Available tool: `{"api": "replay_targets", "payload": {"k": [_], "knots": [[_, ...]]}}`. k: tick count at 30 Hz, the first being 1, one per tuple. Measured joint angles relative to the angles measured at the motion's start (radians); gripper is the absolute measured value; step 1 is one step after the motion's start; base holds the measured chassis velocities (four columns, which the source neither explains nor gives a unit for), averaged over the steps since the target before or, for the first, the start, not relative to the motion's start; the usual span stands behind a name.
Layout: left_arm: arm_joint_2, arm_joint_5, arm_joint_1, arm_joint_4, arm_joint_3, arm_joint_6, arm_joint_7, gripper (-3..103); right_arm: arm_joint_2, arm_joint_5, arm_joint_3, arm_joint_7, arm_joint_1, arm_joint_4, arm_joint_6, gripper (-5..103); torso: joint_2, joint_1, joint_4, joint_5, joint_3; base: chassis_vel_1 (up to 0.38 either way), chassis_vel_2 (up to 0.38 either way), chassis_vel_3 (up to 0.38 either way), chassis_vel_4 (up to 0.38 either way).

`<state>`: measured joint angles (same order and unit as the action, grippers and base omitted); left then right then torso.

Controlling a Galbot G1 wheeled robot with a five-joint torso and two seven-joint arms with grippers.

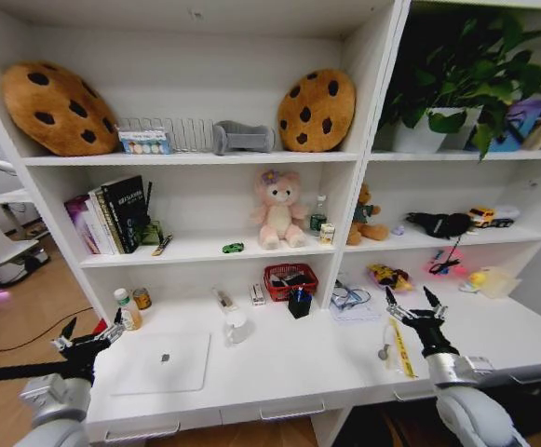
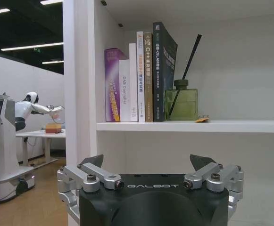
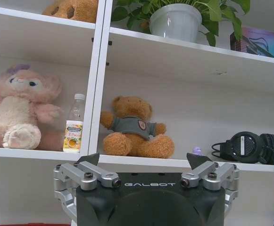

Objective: Organize the objects on the table.

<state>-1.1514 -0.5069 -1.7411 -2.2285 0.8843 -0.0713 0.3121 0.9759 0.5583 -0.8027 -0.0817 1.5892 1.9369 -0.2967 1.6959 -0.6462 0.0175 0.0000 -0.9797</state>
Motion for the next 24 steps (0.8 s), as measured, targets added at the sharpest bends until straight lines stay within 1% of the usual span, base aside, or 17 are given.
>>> {"api": "replay_targets", "payload": {"k": [6, 11, 15, 16, 17, 20, 23, 24], "knots": [[0.000, 0.000, 0.000, 0.000, 0.000, 0.000, 0.000, 100, 0.000, 0.000, 0.000, 0.000, 0.000, 0.000, 0.000, 100, 0.000, 0.000, 0.0002, 0.0001, 0.000, 0.024, -0.026, -0.036, 0.022], [0.000, 0.000, 0.000, 0.000, 0.000, 0.000, 0.000, 100, 0.000, 0.000, 0.000, 0.000, 0.000, 0.000, 0.000, 100, 0.000, 0.000, 0.0003, 0.0003, 0.000, 0.118, -0.126, -0.109, 0.137], [0.000, 0.000, 0.000, 0.000, 0.000, 0.000, 0.000, 100, 0.000, 0.000, 0.000, 0.000, 0.000, 0.000, 0.000, 100, 0.000, 0.000, 0.0000, -0.0005, 0.000, 0.187, -0.195, -0.182, 0.208], [0.000, 0.000, 0.000, 0.000, 0.000, 0.000, 0.000, 100, 0.000, 0.000, 0.000, 0.000, 0.000, 0.000, 0.000, 100, 0.000, 0.000, 0.0002, 0.0003, 0.000, 0.229, -0.235, -0.261, 0.224], [0.000, 0.000, 0.000, 0.000, 0.000, 0.000, 0.000, 100, 0.000, 0.000, 0.000, 0.000, 0.000, 0.000, 0.000, 100, 0.000, 0.000, 0.0000, -0.0003, 0.000, 0.256, -0.235, -0.294, 0.252], [0.000, 0.000, 0.000, 0.000, 0.000, 0.000, 0.000, 100, 0.000, 0.000, 0.000, 0.000, 0.000, 0.000, 0.000, 100, 0.000, 0.000, 0.0004, 0.0003, 0.000, 0.265, -0.247, -0.286, 0.267], [0.000, 0.000, 0.000, 0.000, 0.000, 0.000, 0.000, 100, 0.000, 0.000, 0.000, 0.000, 0.000, 0.000, 0.000, 100, 0.000, 0.000, 0.0003, -0.0002, 0.000, 0.280, -0.281, -0.279, 0.283], [0.000, 0.000, 0.000, 0.000, 0.000, 0.000, 0.000, 100, 0.000, 0.000, 0.000, 0.000, 0.000, 0.000, 0.000, 100, 0.000, 0.000, -0.0002, -0.0005, 0.000, 0.325, -0.313, -0.322, 0.326]]}}
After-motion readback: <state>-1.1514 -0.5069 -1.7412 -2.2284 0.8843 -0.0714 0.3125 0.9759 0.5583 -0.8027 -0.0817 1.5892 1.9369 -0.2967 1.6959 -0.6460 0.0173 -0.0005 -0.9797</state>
